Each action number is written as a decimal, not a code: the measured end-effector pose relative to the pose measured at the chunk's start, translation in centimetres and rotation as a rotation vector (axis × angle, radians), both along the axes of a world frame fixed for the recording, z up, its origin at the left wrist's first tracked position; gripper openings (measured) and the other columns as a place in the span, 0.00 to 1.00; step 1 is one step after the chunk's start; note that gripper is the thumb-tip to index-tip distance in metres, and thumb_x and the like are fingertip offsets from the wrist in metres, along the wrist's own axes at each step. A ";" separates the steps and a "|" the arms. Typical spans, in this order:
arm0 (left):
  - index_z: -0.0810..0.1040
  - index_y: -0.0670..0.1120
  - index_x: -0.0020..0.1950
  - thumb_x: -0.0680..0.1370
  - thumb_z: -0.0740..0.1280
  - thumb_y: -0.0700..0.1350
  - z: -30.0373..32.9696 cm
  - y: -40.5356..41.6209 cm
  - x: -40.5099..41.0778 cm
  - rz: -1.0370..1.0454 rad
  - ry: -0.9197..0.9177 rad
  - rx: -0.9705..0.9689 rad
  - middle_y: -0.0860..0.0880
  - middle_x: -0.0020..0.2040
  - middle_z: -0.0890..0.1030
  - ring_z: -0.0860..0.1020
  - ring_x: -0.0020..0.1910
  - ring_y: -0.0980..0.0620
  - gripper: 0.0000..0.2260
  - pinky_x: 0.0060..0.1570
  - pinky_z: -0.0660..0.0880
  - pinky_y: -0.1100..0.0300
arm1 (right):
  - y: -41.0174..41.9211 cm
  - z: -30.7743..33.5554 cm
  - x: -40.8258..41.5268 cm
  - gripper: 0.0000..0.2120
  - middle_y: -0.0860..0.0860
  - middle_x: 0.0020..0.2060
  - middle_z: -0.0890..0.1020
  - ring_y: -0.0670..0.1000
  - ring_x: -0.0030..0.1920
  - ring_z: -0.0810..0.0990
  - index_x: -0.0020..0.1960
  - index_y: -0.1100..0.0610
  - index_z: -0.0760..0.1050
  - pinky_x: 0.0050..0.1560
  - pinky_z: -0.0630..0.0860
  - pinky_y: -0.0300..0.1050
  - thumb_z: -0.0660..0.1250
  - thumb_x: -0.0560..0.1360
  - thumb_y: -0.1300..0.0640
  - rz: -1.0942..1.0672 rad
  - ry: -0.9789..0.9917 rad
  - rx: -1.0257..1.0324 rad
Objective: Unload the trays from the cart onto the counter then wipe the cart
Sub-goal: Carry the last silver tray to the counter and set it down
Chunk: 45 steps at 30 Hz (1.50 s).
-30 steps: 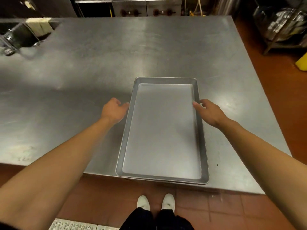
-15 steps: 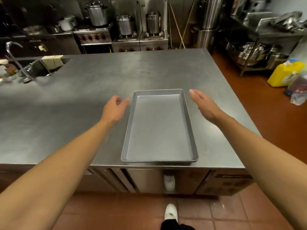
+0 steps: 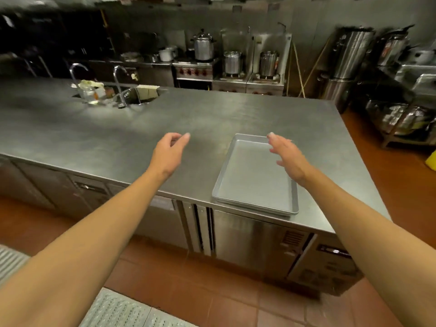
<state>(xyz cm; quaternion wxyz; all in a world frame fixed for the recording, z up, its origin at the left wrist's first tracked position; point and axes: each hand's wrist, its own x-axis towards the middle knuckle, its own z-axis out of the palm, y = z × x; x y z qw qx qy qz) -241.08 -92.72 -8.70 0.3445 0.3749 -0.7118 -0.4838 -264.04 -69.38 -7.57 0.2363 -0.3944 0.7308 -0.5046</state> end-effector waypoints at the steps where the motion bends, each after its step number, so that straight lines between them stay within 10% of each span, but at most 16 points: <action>1: 0.78 0.52 0.55 0.77 0.66 0.64 0.8 0.5 2.0 0.026 0.071 0.035 0.50 0.57 0.81 0.81 0.61 0.44 0.17 0.54 0.81 0.40 | -0.8 0.5 1.3 0.30 0.35 0.65 0.76 0.45 0.69 0.74 0.68 0.36 0.72 0.75 0.66 0.61 0.56 0.72 0.22 0.053 -0.028 -0.015; 8: 0.79 0.50 0.62 0.77 0.62 0.64 3.6 8.6 19.6 0.367 0.437 0.181 0.45 0.60 0.82 0.81 0.59 0.45 0.22 0.54 0.82 0.42 | -4.2 3.0 15.9 0.47 0.48 0.74 0.72 0.50 0.70 0.75 0.76 0.46 0.69 0.68 0.73 0.60 0.57 0.66 0.17 0.476 -0.252 -0.099; 15: 0.77 0.47 0.68 0.84 0.58 0.61 2.1 22.6 39.0 0.803 0.387 0.113 0.44 0.63 0.82 0.82 0.61 0.43 0.22 0.56 0.82 0.41 | -1.6 2.5 33.7 0.60 0.49 0.75 0.71 0.51 0.71 0.74 0.78 0.47 0.67 0.69 0.72 0.61 0.59 0.56 0.13 0.905 -0.383 -0.055; 24: 0.78 0.48 0.65 0.79 0.62 0.63 2.6 48.6 61.0 1.348 0.495 -0.021 0.43 0.63 0.82 0.82 0.61 0.42 0.24 0.54 0.82 0.38 | 8.8 2.8 60.7 0.42 0.46 0.71 0.75 0.49 0.68 0.77 0.69 0.39 0.74 0.68 0.74 0.61 0.54 0.65 0.16 1.441 -0.386 0.040; 31: 0.76 0.45 0.69 0.85 0.58 0.59 3.5 74.6 75.0 1.700 0.512 -0.101 0.42 0.65 0.81 0.80 0.63 0.41 0.22 0.60 0.79 0.35 | 27.2 2.4 82.5 0.47 0.49 0.71 0.76 0.51 0.68 0.77 0.74 0.46 0.72 0.65 0.76 0.60 0.57 0.65 0.17 1.809 -0.488 0.169; 45: 0.76 0.48 0.67 0.85 0.55 0.61 2.8 107.0 89.1 2.149 0.421 -0.200 0.46 0.62 0.81 0.82 0.60 0.45 0.21 0.56 0.82 0.42 | 58.8 0.5 109.8 0.34 0.50 0.70 0.77 0.52 0.66 0.79 0.74 0.47 0.72 0.65 0.76 0.61 0.47 0.80 0.28 2.229 -0.445 0.324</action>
